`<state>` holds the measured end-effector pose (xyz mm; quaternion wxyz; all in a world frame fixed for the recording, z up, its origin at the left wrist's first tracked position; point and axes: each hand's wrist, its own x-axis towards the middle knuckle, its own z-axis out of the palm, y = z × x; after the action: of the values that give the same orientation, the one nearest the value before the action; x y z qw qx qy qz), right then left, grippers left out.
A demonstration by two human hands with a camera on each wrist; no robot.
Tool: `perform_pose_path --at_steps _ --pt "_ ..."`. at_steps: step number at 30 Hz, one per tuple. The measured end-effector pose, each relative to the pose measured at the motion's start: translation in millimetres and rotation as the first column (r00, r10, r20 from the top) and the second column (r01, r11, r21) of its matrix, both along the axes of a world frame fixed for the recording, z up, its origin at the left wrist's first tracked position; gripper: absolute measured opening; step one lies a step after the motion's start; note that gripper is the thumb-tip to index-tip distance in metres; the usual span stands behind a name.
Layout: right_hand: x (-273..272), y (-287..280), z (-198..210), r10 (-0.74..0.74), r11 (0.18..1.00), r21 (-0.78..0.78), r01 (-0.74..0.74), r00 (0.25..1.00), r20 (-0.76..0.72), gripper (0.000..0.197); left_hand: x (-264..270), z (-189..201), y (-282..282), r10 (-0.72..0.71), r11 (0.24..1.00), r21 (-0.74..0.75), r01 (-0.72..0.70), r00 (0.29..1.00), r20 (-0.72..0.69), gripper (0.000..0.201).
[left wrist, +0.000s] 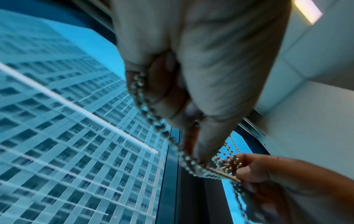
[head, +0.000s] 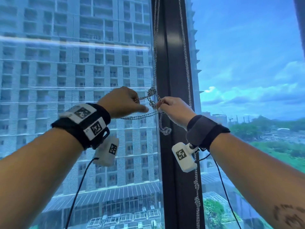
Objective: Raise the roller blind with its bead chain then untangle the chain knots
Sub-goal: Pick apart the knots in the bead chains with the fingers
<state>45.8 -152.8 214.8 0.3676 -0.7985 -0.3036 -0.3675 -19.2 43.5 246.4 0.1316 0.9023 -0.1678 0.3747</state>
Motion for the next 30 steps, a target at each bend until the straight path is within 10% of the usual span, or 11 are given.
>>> perform_pose_path --at_steps 12,18,24,30 --pt "16.5 -9.8 -10.9 0.004 0.998 0.064 -0.002 1.000 -0.030 0.010 19.7 -17.5 21.3 0.555 0.742 0.372 -0.558 0.822 0.126 0.012" --pt "34.6 -14.7 -17.2 0.037 0.984 0.175 -0.018 0.994 -0.107 0.018 23.9 -31.3 33.9 0.226 0.966 0.176 -0.192 0.953 -0.200 0.049" --pt "45.3 -16.2 -19.6 0.075 0.972 0.233 -0.018 0.969 -0.237 0.017 28.9 -57.4 38.1 0.049 0.996 0.092 0.010 0.786 -0.616 0.067" --pt "49.7 -11.8 -38.3 0.395 0.808 0.572 -0.144 0.852 -0.344 0.037 46.7 -98.0 30.3 0.049 0.973 0.203 0.109 0.763 -0.645 0.057"
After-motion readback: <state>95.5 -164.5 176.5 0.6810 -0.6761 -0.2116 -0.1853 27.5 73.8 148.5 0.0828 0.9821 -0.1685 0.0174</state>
